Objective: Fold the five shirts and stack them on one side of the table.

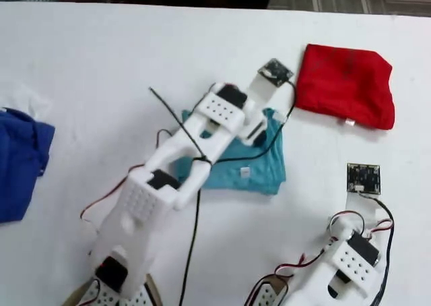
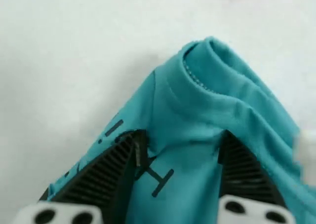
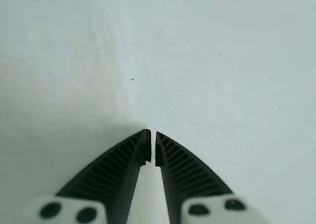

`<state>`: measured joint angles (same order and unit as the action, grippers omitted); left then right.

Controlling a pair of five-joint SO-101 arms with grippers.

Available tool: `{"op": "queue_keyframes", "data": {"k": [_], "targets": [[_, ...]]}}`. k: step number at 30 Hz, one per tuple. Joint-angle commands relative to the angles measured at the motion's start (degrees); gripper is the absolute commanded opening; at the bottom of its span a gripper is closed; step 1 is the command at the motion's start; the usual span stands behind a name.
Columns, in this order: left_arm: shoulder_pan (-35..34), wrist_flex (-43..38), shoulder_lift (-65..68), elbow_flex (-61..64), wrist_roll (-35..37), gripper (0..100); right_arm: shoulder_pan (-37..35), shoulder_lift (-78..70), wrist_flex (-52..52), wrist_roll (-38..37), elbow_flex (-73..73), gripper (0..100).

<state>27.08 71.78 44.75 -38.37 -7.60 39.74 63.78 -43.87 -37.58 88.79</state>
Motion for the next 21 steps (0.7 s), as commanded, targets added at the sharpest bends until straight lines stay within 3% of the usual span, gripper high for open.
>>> {"op": "queue_keyframes", "data": {"k": [1,7,17,21], "targets": [[0.44,7.82,-0.44,-12.26,0.26,25,0.22,1.27,-0.04,0.35,-0.18,2.4],[-0.44,14.42,-0.35,-21.23,-0.09,25,0.22,1.27,-0.04,0.35,-0.18,2.4],[-2.02,2.64,7.82,-18.15,0.09,25,0.22,1.27,-0.04,0.26,-0.18,2.4],[-1.76,2.64,10.29,-18.15,0.18,25,0.22,1.27,-0.04,0.26,-0.18,2.4]]}}
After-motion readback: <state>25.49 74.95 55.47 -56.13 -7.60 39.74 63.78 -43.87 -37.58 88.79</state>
